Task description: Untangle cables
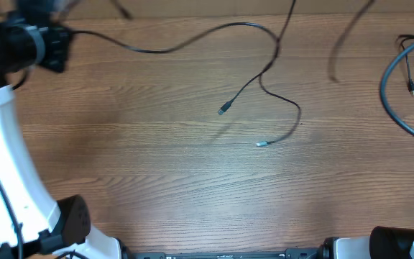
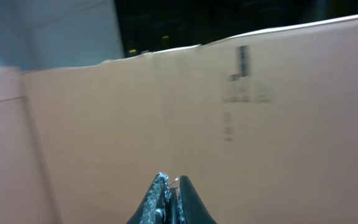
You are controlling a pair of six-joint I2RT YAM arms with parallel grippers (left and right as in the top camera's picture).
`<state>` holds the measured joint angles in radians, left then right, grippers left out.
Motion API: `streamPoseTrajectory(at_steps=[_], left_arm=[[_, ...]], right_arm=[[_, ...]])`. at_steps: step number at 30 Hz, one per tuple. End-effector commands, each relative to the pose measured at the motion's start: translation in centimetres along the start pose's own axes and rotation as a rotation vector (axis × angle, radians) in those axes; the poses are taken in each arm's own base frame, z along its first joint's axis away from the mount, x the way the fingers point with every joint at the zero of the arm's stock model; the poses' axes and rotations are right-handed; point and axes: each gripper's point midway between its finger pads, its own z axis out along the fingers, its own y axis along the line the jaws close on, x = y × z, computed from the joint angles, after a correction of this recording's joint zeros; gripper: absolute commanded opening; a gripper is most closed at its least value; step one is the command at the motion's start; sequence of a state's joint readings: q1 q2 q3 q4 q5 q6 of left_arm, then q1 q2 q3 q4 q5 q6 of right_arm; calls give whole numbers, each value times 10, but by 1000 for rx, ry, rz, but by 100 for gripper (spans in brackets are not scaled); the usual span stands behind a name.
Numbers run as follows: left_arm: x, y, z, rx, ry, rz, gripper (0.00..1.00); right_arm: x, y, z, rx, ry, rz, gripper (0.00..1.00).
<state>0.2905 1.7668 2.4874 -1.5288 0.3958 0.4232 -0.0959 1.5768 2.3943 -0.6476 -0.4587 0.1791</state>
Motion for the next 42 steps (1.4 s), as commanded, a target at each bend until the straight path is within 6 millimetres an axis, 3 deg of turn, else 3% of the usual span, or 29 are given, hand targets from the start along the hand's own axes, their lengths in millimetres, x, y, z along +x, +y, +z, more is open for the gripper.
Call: streamPoseTrajectory(at_steps=[1, 5, 10, 17, 21, 28, 32, 42], left_arm=[[16, 36, -42, -149, -17, -134, 4], [34, 66, -79, -270, -42, -228, 4], [41, 77, -114, -365, -87, -264, 4], [36, 75, -121, -380, -114, -248, 4], [37, 74, -121, -377, -114, -254, 4], [30, 63, -118, -310, -146, -265, 4], [23, 50, -113, -260, -157, -241, 4], [-1, 1, -91, -114, -170, -181, 4]], right_arm=[[-16, -39, -20, 156, -36, -6, 4], [-18, -99, -45, 330, -30, 7, 4], [-32, -163, -92, 526, -59, 3, 4], [-58, -204, -131, 681, -150, -41, 4], [-68, -216, -144, 719, -180, -75, 4], [-78, -225, -136, 677, -213, -136, 4], [-70, -245, -125, 644, -206, -142, 4], [-8, -331, -110, 710, -52, -165, 4]])
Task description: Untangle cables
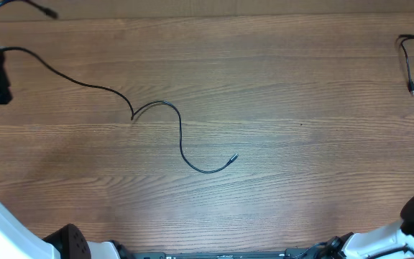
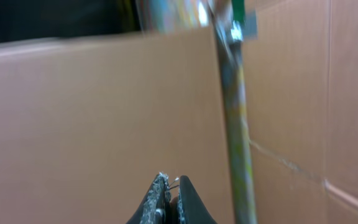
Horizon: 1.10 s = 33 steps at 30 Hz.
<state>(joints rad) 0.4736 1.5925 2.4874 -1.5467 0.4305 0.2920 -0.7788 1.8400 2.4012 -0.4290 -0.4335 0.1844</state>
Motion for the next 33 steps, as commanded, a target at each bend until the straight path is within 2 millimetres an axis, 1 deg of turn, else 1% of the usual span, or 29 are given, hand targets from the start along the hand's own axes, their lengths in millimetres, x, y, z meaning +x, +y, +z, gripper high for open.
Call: streamPoseTrajectory(at_steps=[1, 3, 6, 7, 9, 11, 13, 15, 17, 18, 19, 22, 24, 25, 28, 31, 33], left_arm=[[-7, -22, 0, 56, -20, -18, 4], [-9, -31, 2, 78, -20, -30, 4], [-9, -49, 5, 126, -12, -25, 4], [-9, -55, 6, 142, -9, -15, 4], [-9, -64, 7, 161, -3, -5, 4], [-7, -59, 10, 96, 15, -51, 4], [-6, -53, 11, 38, 25, -73, 4], [-5, -56, 13, 18, 32, -68, 4], [-6, -66, 14, 37, 34, -48, 4], [-6, -72, 14, 53, 35, -37, 4], [-7, -78, 15, 68, 33, -26, 4], [-9, -87, 16, 68, 27, -4, 4], [-9, -90, 16, 53, 27, 11, 4], [-9, -93, 17, 45, 29, 18, 4], [-9, -100, 17, 38, 28, 25, 4], [-9, -108, 17, 46, 27, 20, 4], [-9, -114, 17, 52, 29, 15, 4]], right_arm=[[13, -15, 9, 37, 26, -75, 4], [28, -33, 15, 91, 60, -95, 4], [57, -68, 25, 169, 117, -84, 4], [69, -83, 27, 189, 141, -73, 4], [90, -107, 28, 224, 186, -52, 4], [109, -130, 26, 261, 232, -29, 4], [120, -147, 22, 286, 261, -26, 4], [128, -161, 19, 307, 282, -31, 4], [139, -173, 16, 316, 308, -14, 4], [148, -177, 17, 307, 326, 0, 4], [161, -180, 18, 293, 353, 18, 4], [197, -189, 24, 278, 414, 59, 4], [223, -190, 31, 265, 455, 84, 4], [240, -187, 38, 253, 480, 96, 4], [269, -177, 52, 225, 516, 108, 4], [291, -164, 68, 199, 531, 103, 4], [305, -160, 75, 212, 545, 94, 4]])
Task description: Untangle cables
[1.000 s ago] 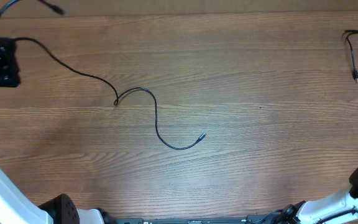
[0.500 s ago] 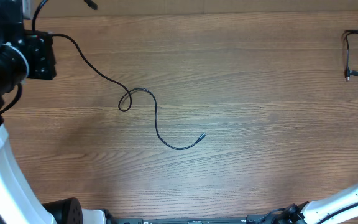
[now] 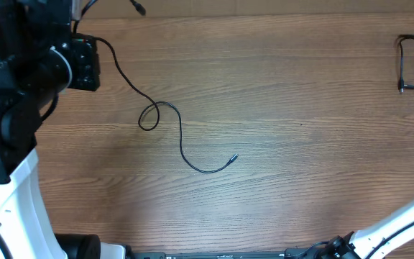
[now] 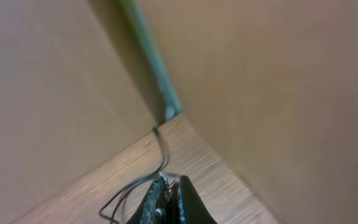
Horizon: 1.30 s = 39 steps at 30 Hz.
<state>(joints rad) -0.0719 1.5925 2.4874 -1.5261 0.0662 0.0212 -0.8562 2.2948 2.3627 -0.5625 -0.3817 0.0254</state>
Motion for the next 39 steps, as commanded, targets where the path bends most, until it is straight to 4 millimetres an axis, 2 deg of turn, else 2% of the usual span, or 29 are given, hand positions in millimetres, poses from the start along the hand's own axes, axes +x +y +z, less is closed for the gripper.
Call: streamPoseTrajectory(at_steps=[1, 5, 8, 11, 14, 15, 16, 18, 19, 20, 24, 26, 28, 30, 31, 34, 37, 39], left_arm=[[-3, -3, -4, -26, -18, -30, 4], [-3, -13, -4, -7, -18, -14, 4], [-3, -13, -4, -20, -18, -13, 4], [-3, -12, -4, -27, -17, -16, 4], [-3, -12, -4, -29, -17, -16, 5], [-3, -12, -3, -29, -16, -16, 4], [-3, -12, -3, -29, -15, -16, 4], [-2, -12, -1, -29, -11, -16, 4], [-2, -12, -1, -29, -9, -16, 4], [-2, -12, -1, -29, -8, -16, 4], [-2, -12, 0, -30, -9, -19, 4], [-3, -12, 0, -30, -10, -19, 4], [-3, -11, 1, -30, -9, -19, 4], [-3, -11, 1, -32, -9, -19, 4], [-3, -11, 1, -32, -9, -18, 4], [-7, -11, 4, -31, -24, -18, 4], [-20, -16, 13, -6, -61, -9, 4], [-32, -28, 24, 60, -86, 11, 4]], right_arm=[[14, 17, 21, 17, 19, -26, 4], [42, 8, 43, 91, 73, -21, 4], [65, -12, 52, 162, 126, -33, 4], [80, -34, 50, 214, 175, -41, 4], [84, -52, 44, 233, 187, -20, 4], [84, -56, 43, 233, 189, -13, 7], [85, -58, 41, 228, 193, -5, 18], [88, -64, 38, 235, 203, 21, 48], [90, -67, 37, 239, 212, 26, 68], [93, -70, 35, 246, 224, 32, 100], [99, -70, 30, 250, 259, 43, 100], [90, -65, 22, 249, 250, 41, 100], [70, -51, 12, 230, 214, 26, 100], [43, -25, -3, 155, 163, 11, 100], [20, 6, -19, 47, 123, -2, 100], [-12, 66, -53, -148, 69, -31, 100], [-34, 118, -86, -253, 32, -36, 100], [-41, 152, -107, -308, 22, -62, 100]])
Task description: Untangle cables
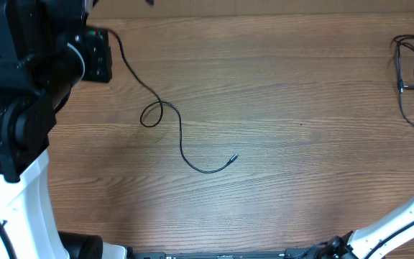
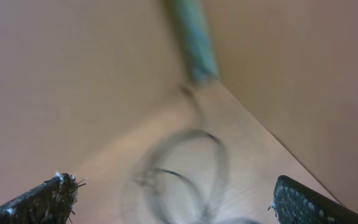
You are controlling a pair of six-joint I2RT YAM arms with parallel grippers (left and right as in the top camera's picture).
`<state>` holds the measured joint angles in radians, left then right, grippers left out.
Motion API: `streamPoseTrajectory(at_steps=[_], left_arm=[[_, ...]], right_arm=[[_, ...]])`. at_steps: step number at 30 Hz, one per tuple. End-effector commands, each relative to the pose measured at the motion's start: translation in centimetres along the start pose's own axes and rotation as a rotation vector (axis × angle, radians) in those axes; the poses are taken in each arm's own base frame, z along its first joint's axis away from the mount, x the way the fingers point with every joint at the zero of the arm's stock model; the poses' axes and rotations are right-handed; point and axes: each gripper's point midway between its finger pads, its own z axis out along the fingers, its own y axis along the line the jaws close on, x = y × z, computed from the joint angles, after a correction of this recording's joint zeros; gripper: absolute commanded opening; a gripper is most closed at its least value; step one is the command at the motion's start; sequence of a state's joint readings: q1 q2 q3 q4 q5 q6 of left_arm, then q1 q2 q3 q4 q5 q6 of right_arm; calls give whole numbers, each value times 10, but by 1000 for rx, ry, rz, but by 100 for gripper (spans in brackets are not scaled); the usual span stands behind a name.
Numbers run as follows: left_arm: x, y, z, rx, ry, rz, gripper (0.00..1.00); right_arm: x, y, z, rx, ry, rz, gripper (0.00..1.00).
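A thin black cable (image 1: 180,141) lies on the wooden table. It makes a small loop (image 1: 150,115) and ends in a plug (image 1: 232,157). Its upper end rises to my left gripper (image 1: 98,63) at the far left, which looks shut on it, though the fingers are hidden. At the far right edge lies a pile of dark cables (image 1: 410,83). In the right wrist view my right gripper (image 2: 169,182) is wide open over blurred cable loops (image 2: 188,168). Nothing is between its fingers (image 2: 45,198).
Brown cardboard walls close off the table's far right corner, with a green post (image 2: 194,43) standing in it. My left arm's large black and white body (image 1: 13,108) covers the left side of the table. A white link of my right arm (image 1: 405,219) crosses the bottom right.
My right gripper was shut and is now wide open. The cable pile at the right edge has spread further down the table. My left gripper has shifted slightly up and to the right.
First, two thin cables crossed mid-table, and my right gripper was shut. Then only one cable lay there, leading to my left gripper at the far left. Later that gripper stood further right and the cable had a small loop. My right gripper faced the corner, shut, and now is open.
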<state>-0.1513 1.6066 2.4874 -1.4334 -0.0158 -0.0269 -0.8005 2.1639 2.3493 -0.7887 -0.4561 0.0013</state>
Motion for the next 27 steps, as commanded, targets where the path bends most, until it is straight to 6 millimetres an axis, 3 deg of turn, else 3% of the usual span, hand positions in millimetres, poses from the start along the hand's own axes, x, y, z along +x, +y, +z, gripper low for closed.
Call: streamPoseTrajectory(at_steps=[1, 5, 9, 13, 16, 22, 27], left_arm=[[-14, -23, 25, 113, -24, 12, 4], [-47, -67, 53, 353, -119, -14, 4], [-84, -103, 66, 599, -189, -204, 4], [-111, -124, 71, 783, -213, -361, 4], [-126, -138, 61, 937, -196, -460, 4], [-139, -154, 30, 1130, -148, -543, 4], [-144, -159, 14, 1213, -113, -577, 4]], right_arm=[[-39, 112, -66, -217, -90, -92, 100], [-20, 200, -94, -361, -38, -193, 100], [10, 282, -119, -525, 25, -284, 100], [47, 349, -139, -704, 95, -375, 100], [83, 393, -158, -859, 128, -545, 100], [140, 445, -190, -1053, 114, -875, 93], [166, 474, -211, -1158, 90, -997, 86]])
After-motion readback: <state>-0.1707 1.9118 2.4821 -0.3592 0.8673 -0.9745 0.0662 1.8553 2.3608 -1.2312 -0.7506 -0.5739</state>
